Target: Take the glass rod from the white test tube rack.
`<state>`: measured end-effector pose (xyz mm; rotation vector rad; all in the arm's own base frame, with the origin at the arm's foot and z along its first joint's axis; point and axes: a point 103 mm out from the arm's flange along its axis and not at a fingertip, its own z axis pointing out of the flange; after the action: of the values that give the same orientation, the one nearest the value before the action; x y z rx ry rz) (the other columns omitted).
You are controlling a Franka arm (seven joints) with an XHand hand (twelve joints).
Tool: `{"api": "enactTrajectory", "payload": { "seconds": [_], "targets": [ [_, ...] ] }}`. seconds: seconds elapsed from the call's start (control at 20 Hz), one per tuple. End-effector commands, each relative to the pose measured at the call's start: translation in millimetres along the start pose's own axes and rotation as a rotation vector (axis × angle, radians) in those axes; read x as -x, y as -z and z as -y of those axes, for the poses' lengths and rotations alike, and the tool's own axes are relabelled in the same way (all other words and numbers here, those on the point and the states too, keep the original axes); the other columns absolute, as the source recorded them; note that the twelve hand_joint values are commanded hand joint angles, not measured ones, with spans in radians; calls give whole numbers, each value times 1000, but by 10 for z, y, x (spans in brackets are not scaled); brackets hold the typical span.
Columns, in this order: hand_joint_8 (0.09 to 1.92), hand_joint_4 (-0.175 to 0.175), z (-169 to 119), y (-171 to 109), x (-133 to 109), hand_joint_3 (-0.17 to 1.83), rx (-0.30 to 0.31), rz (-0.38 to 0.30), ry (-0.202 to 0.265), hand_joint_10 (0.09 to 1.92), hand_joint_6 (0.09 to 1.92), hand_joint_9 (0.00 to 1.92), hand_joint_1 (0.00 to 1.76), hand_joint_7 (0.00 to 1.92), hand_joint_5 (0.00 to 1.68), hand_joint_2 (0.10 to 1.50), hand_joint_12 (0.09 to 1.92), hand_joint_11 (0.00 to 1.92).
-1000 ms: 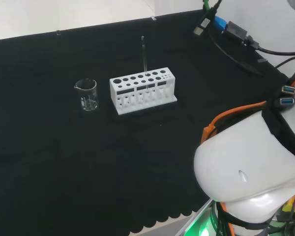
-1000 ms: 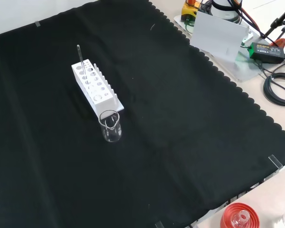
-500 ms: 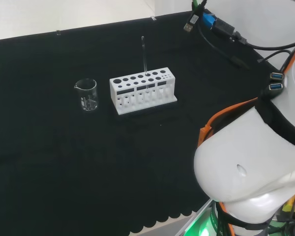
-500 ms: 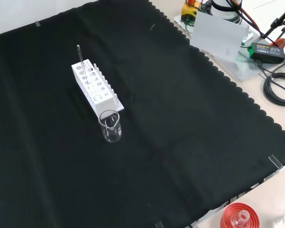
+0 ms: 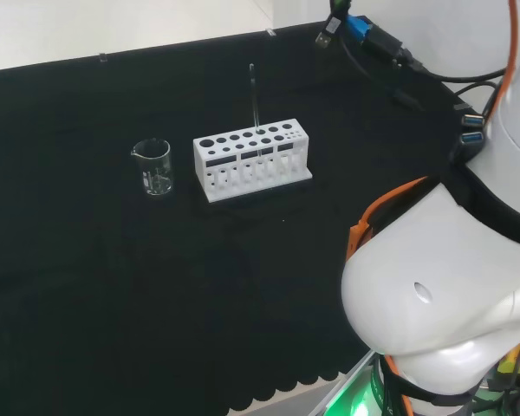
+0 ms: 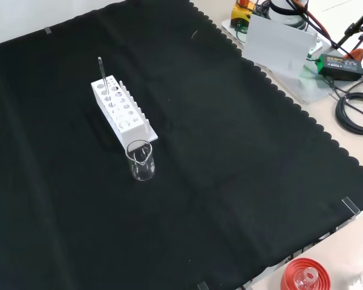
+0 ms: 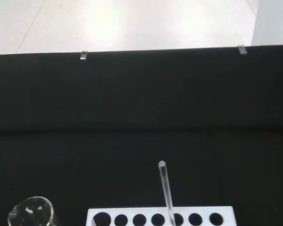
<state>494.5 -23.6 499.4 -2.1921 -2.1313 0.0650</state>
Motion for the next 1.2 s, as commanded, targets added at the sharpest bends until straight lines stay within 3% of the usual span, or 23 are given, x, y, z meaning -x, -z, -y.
{"api": "enactTrajectory", "payload": {
  "seconds": [0.05, 0.7, 0.85, 1.2],
  "targets": [
    [808, -4, -228, -147, 46, 505, -6, 7, 15, 953, 87, 392, 612, 228, 352, 815, 1514, 153],
    [819, -6, -235, -406, 75, 512, -32, 18, 42, 946, 87, 414, 601, 259, 359, 822, 1509, 178],
    [820, -7, -248, -465, 86, 513, -36, -3, 82, 945, 87, 417, 600, 264, 360, 823, 1508, 181],
    [825, -7, -325, -635, 137, 514, -53, 14, 60, 943, 87, 422, 596, 278, 364, 826, 1506, 187]
  ]
}}
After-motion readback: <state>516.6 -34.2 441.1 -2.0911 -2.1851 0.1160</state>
